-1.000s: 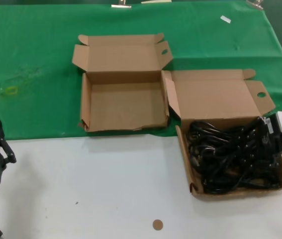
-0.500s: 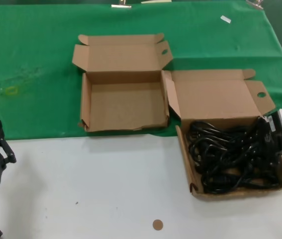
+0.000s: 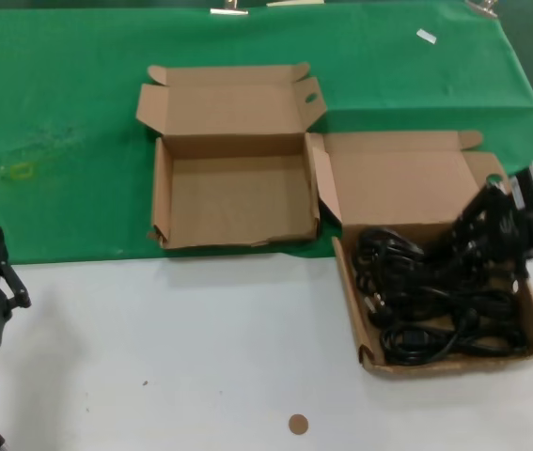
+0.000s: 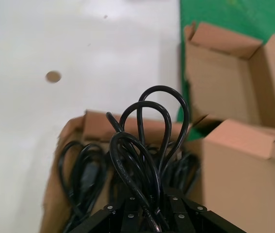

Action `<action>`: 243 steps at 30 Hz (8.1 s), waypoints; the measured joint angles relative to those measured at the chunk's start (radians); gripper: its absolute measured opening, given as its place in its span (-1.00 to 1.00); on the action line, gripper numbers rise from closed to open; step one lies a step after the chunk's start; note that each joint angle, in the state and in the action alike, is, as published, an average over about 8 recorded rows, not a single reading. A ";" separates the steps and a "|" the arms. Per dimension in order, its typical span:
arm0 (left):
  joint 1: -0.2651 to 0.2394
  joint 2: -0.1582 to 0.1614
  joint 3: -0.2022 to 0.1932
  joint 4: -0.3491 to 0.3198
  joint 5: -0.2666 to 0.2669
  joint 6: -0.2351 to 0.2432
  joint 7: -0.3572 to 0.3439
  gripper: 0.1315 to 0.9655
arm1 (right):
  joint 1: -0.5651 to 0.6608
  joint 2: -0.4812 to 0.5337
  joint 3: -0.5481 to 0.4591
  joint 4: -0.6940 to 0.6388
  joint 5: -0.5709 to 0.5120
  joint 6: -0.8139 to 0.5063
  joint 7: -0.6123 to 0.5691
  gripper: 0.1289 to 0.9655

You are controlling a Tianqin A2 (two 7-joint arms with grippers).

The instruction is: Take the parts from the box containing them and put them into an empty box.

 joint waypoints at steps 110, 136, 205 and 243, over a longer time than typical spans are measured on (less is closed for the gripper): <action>0.000 0.000 0.000 0.000 0.000 0.000 0.000 -0.38 | -0.039 -0.637 0.083 -0.383 0.033 0.725 -0.055 0.86; 0.000 0.000 0.000 0.000 0.000 0.000 0.000 0.75 | -0.498 -0.583 0.280 0.018 0.211 1.048 0.029 1.00; 0.000 0.000 0.000 0.000 0.000 0.000 0.000 1.00 | -0.914 -0.534 0.460 0.383 0.372 1.340 0.105 1.00; 0.000 0.000 0.000 0.000 0.000 0.000 0.000 1.00 | -0.914 -0.534 0.460 0.383 0.372 1.340 0.105 1.00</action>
